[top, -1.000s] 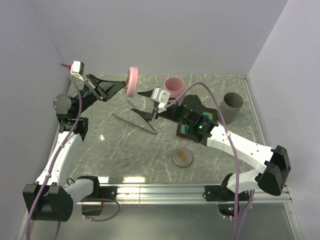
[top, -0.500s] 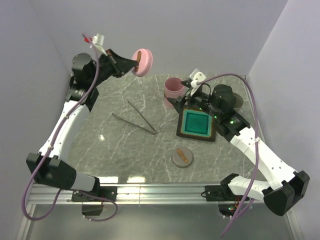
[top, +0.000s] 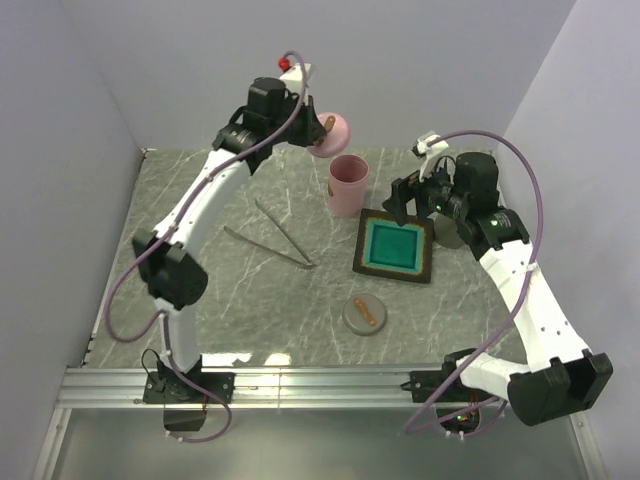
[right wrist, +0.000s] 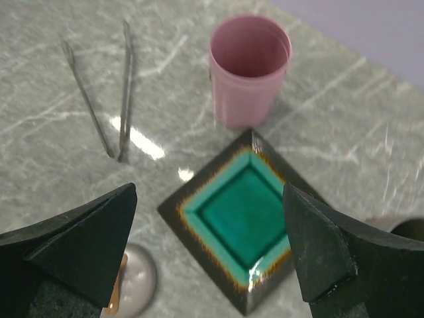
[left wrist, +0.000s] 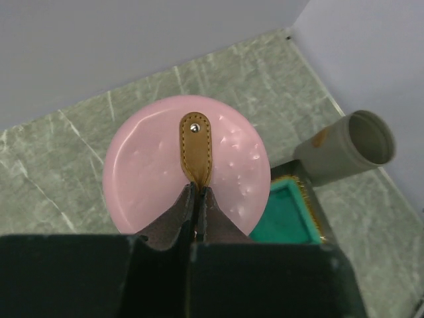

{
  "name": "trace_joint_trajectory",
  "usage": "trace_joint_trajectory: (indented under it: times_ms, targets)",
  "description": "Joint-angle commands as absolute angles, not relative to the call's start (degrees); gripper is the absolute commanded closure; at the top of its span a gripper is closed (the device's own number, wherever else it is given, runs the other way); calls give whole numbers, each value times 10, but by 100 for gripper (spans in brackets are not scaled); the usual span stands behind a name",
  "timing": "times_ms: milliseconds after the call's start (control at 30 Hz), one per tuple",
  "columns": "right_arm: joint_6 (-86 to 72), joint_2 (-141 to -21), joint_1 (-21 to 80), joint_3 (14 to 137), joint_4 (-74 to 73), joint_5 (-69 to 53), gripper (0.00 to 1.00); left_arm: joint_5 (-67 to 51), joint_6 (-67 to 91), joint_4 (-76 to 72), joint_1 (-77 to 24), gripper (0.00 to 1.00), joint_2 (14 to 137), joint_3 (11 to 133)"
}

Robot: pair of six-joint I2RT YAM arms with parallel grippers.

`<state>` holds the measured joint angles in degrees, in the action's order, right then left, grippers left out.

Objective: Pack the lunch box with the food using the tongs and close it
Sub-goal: Put the lid back on the lunch box

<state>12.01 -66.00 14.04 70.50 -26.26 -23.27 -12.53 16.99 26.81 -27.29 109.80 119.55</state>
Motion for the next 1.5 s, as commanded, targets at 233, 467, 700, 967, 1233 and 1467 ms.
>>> trace_joint_trajectory:
  times_ms: [233,467,700,967,1233,1467]
  targets:
    - [122,-681,62,744,-348,-281,3,-133,80,367,-282,100,1243,1362]
    - [102,-669,47,733,-328,-275,4,-184,90,330,-284,100,1274,1365]
    - [108,-650,42,720,-333,-265,4,-198,104,306,-288,100,1306,1378]
    - [112,-640,34,708,-332,-261,4,-192,98,287,-299,100,1329,1389]
    - [113,-639,26,697,-330,-265,4,-181,88,287,-305,100,1343,1391]
    - [115,-635,21,688,-332,-265,4,-172,86,294,-308,100,1363,1390]
